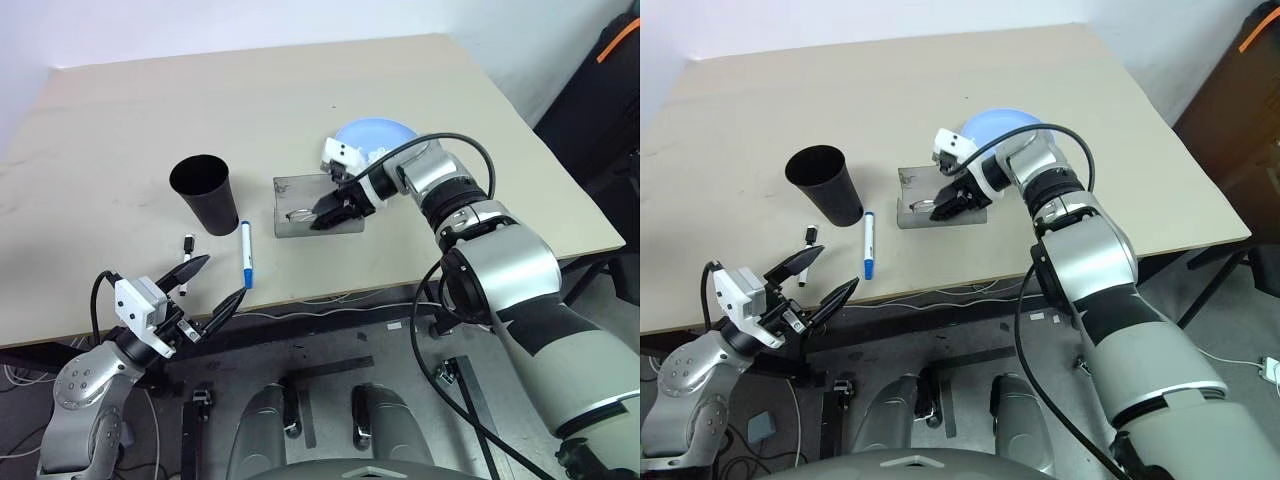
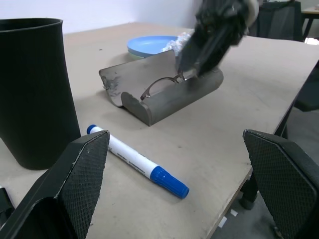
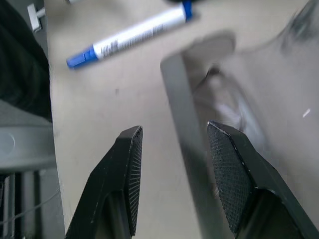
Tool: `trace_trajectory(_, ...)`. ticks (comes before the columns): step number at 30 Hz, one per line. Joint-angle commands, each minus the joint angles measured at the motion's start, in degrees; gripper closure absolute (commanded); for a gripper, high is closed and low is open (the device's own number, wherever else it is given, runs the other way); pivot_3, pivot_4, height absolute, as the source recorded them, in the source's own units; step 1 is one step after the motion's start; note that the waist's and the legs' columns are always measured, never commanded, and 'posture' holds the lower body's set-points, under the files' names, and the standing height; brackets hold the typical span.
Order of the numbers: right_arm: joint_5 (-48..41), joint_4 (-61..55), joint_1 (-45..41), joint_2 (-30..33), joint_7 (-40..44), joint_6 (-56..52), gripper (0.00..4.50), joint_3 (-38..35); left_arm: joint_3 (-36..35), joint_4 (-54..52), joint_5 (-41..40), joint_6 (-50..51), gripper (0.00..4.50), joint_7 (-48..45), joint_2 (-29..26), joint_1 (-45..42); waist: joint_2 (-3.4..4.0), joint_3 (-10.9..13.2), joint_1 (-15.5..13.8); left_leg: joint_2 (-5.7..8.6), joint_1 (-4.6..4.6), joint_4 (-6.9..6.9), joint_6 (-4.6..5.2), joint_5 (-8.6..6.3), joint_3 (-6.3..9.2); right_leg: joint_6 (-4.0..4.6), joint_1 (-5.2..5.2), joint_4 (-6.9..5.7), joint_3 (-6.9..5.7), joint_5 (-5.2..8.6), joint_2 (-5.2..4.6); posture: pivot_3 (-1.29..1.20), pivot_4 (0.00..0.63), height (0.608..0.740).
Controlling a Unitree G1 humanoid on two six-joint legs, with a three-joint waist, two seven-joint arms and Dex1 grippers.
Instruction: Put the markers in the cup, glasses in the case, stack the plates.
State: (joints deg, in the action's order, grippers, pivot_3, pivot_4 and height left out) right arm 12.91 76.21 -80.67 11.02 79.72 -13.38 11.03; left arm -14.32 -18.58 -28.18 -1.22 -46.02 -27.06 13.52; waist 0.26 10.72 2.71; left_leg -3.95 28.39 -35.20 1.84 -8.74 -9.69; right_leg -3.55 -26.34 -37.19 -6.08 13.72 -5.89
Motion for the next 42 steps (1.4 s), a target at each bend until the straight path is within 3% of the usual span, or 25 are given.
trace_trajectory(1, 0.9, -1.8, -0.1, 0.3, -1.1, 1.9, 2.31, 1.1, -0.3, -1.5, -0.5, 0.2, 0.0, -0.1, -0.8, -0.3, 0.0, 0.0, 0.0, 0.0, 0.0, 0.0, 0.0, 0.0, 0.0, 0.0, 0.0, -0.01, 0.0, 0.0, 0.0, 0.0, 0.15, 0.727)
trace_trajectory(9, 1.5, -1.5, -0.2, 0.2, -1.3, 3.0, 2.31, 2.0, -0.7, -0.6, -0.4, -0.7, 0.0, -0.9, -0.4, 0.5, 0.0, 0.0, 0.0, 0.0, -0.01, -0.01, -0.02, 0.01, 0.01, 0.0, 0.0, -0.03, 0.0, 0.0, 0.0, 0.0, 0.15, 0.727)
trace_trajectory(12, 1.3, -1.5, -0.4, 0.2, -0.2, 2.9, 2.89, 2.1, -0.7, -0.4, -0.2, -1.2, 0.0, -1.1, -0.1, 0.8, 0.0, 0.0, 0.0, 0.0, -0.01, 0.0, -0.02, 0.01, 0.01, 0.0, 0.0, -0.03, 0.0, 0.0, 0.01, 0.0, 0.15, 0.727)
trace_trajectory(17, 1.4, -1.5, -0.5, 0.2, 0.1, 2.4, 4.46, 2.1, -0.6, -0.2, -0.1, -1.7, 0.0, -1.3, 0.0, 1.3, 0.0, 0.0, 0.0, 0.0, -0.01, 0.0, -0.02, 0.01, 0.01, 0.0, 0.0, -0.03, 0.0, 0.0, 0.0, 0.0, 0.15, 0.727)
trace_trajectory(25, 0.6, -1.6, -1.3, 0.7, 3.0, 0.5, 4.46, 1.5, -0.2, 0.5, 0.0, -1.9, 0.0, -1.6, 0.2, 1.1, 0.0, 0.0, 0.0, 0.0, -0.02, -0.01, -0.02, 0.01, 0.01, 0.02, -0.01, -0.03, 0.0, 0.01, 0.0, 0.0, 0.15, 0.727)
trace_trajectory(32, -1.4, -2.2, -2.1, 1.0, 11.7, -5.3, 4.46, 1.1, 0.1, 1.0, -0.2, -1.8, 0.0, -1.7, 0.2, 0.8, 0.0, 0.0, 0.0, 0.0, -0.02, -0.01, -0.02, 0.01, 0.02, 0.01, -0.01, -0.03, 0.0, 0.0, 0.0, 0.0, 0.15, 0.727)
trace_trajectory(39, -6.3, -3.8, -0.9, 1.2, 12.8, -9.3, 4.46, 5.6, 0.5, 1.0, 0.1, -1.9, 0.0, -1.5, 0.7, 0.8, 0.0, 0.0, 0.0, 0.0, -0.02, -0.02, -0.02, 0.01, 0.04, 0.06, -0.01, -0.04, 0.0, 0.01, -0.02, 0.0, 0.15, 0.727)
trace_trajectory(42, -8.5, -7.1, 2.0, 2.2, 12.8, -5.6, 4.46, 8.8, 0.5, 0.8, 0.1, -1.8, 0.0, -1.4, 0.8, 0.9, -0.01, 0.0, 0.0, 0.0, -0.02, -0.02, -0.02, 0.01, 0.04, 0.11, -0.02, -0.03, 0.0, 0.04, -0.03, 0.0, 0.15, 0.727)
